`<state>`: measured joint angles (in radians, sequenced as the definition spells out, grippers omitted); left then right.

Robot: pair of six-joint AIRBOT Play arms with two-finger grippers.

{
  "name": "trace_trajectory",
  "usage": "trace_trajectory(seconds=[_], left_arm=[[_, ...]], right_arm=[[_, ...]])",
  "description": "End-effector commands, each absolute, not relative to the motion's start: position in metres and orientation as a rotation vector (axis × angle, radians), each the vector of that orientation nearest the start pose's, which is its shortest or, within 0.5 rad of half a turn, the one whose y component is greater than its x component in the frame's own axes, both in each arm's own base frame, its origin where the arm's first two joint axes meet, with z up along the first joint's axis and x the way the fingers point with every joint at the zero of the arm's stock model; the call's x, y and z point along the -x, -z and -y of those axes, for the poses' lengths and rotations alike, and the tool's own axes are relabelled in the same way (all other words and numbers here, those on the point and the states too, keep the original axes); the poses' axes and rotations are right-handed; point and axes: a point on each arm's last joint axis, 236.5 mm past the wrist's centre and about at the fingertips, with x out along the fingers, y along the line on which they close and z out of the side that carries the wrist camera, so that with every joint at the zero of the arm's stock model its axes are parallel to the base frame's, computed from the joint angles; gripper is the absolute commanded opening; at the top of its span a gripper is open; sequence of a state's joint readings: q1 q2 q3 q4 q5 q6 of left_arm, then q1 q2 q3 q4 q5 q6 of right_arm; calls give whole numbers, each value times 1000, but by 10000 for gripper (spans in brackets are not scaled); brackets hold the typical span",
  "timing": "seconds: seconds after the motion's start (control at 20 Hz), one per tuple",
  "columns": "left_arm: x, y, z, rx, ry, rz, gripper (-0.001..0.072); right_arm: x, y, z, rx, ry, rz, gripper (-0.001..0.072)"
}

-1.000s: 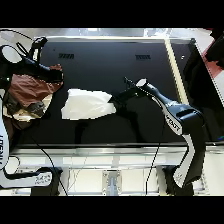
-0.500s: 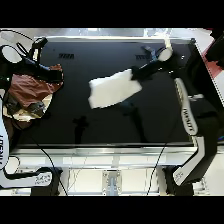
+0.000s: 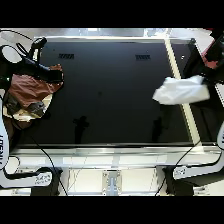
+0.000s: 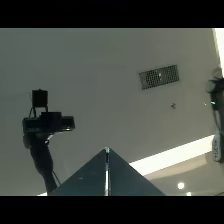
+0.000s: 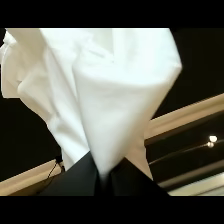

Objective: Fold the shirts.

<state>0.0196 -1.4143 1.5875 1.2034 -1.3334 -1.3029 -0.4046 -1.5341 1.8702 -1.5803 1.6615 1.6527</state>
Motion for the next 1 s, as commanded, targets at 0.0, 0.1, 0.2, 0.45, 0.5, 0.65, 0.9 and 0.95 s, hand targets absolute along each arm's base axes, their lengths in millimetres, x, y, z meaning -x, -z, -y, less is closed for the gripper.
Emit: trace_trajectory(seconds=[0.0,0.1,0.2,0.45,0.5,0.65,0.9,0.95], left_arm=[[-441,-111,74,64,393,-1097,14],[-441,-111,73,64,393,-1097,14],[-441,-111,73,79,384,-1100,14],[-441,-111,73,90,376,-1103,14],[-441,-111,73,90,377,-1103,14],[-441,-111,73,89,376,-1101,14],[-441,-111,73,90,376,-1102,14],[-441,-110,73,90,376,-1104,14]], right_arm=[[-307,-117,230,-430,609,-1337,12],[-263,-94,244,-502,683,-1354,12],[-224,-62,245,-554,737,-1354,12],[-144,9,216,-629,810,-1404,13],[-135,15,210,-636,807,-1418,15],[-127,8,195,-630,762,-1453,577],[-186,-118,198,-616,718,-1030,622],[-216,-155,187,-629,631,-866,621]])
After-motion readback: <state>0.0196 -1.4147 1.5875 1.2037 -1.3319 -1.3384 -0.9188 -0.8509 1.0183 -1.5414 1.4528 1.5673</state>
